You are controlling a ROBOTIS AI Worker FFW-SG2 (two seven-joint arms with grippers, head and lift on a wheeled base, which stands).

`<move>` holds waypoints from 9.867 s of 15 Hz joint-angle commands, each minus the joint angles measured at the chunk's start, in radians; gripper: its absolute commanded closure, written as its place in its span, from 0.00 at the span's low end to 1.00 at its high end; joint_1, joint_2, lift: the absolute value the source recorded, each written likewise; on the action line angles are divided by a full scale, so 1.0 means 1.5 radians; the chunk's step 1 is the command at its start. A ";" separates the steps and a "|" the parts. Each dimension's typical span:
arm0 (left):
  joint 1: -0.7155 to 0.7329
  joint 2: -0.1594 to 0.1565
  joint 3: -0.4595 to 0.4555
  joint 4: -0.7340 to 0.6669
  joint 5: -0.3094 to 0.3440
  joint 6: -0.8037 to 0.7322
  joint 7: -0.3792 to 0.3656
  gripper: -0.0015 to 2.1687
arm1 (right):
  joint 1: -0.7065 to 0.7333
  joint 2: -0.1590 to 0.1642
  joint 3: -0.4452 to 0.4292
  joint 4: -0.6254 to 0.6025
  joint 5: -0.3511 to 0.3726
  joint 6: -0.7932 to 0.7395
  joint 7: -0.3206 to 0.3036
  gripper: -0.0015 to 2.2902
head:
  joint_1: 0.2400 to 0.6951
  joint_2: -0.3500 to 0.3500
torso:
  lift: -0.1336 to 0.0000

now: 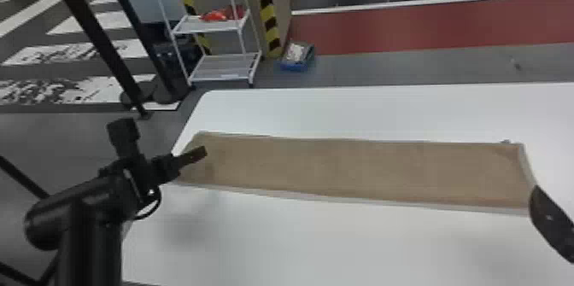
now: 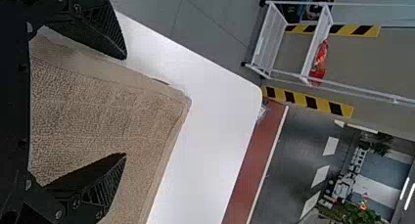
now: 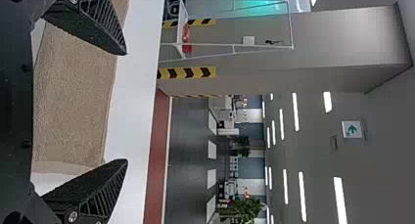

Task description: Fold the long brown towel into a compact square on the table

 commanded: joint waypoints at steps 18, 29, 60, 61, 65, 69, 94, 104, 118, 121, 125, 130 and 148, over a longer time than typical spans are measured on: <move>0.093 -0.016 0.041 -0.155 0.026 0.063 -0.092 0.88 | 0.000 0.002 -0.002 0.005 -0.004 0.000 0.000 0.04 | 1.00 0.83 | 0.08; 0.095 -0.055 -0.122 -0.524 0.094 0.393 -0.038 0.88 | 0.010 0.002 0.004 0.000 -0.004 -0.002 0.001 0.04 | 1.00 0.66 | 0.08; 0.113 -0.129 -0.542 -0.427 -0.042 0.110 0.197 0.02 | -0.078 0.002 0.022 -0.020 0.017 0.227 0.003 0.04 | 1.00 0.06 | 0.08; 0.141 -0.127 -0.501 -0.432 -0.036 0.074 0.184 0.02 | -0.110 0.002 0.031 -0.020 0.027 0.307 0.003 0.04 | 1.00 0.11 | 0.08; 0.216 -0.123 -0.367 -0.444 0.009 -0.012 0.145 0.02 | -0.220 0.002 0.073 0.014 0.073 0.472 0.003 0.03 | 1.00 0.28 | 0.08; 0.254 -0.123 -0.320 -0.443 0.031 -0.070 0.123 0.03 | -0.331 0.002 0.086 0.102 0.094 0.573 0.003 0.03 | 1.00 0.43 | 0.08; 0.277 -0.122 -0.304 -0.429 0.035 -0.098 0.111 0.04 | -0.512 0.002 0.197 0.360 0.154 0.581 0.006 0.26 | 1.00 0.58 | 0.08; 0.279 -0.122 -0.303 -0.427 0.035 -0.098 0.109 0.04 | -0.495 0.002 0.193 0.330 0.152 0.587 0.008 0.33 | 1.00 0.58 | 0.08; 0.279 -0.122 -0.302 -0.421 0.033 -0.096 0.108 0.04 | -0.502 0.002 0.200 0.317 0.152 0.595 0.010 0.45 | 1.00 0.59 | 0.08; 0.280 -0.121 -0.302 -0.421 0.033 -0.096 0.107 0.04 | -0.498 0.002 0.200 0.299 0.151 0.607 0.010 0.57 | 1.00 0.59 | 0.08; 0.280 -0.121 -0.301 -0.419 0.033 -0.096 0.103 0.04 | -0.489 0.002 0.197 0.295 0.148 0.607 0.010 0.61 | 1.00 0.59 | 0.08; 0.281 -0.121 -0.286 -0.422 0.035 -0.096 0.097 0.04 | -0.457 0.002 0.178 0.166 0.115 0.663 0.012 0.61 | 1.00 0.60 | 0.08; 0.281 -0.121 -0.279 -0.409 0.036 -0.100 0.094 0.04 | -0.453 0.002 -0.042 0.112 0.038 0.765 0.013 0.61 | 1.00 0.48 | 0.08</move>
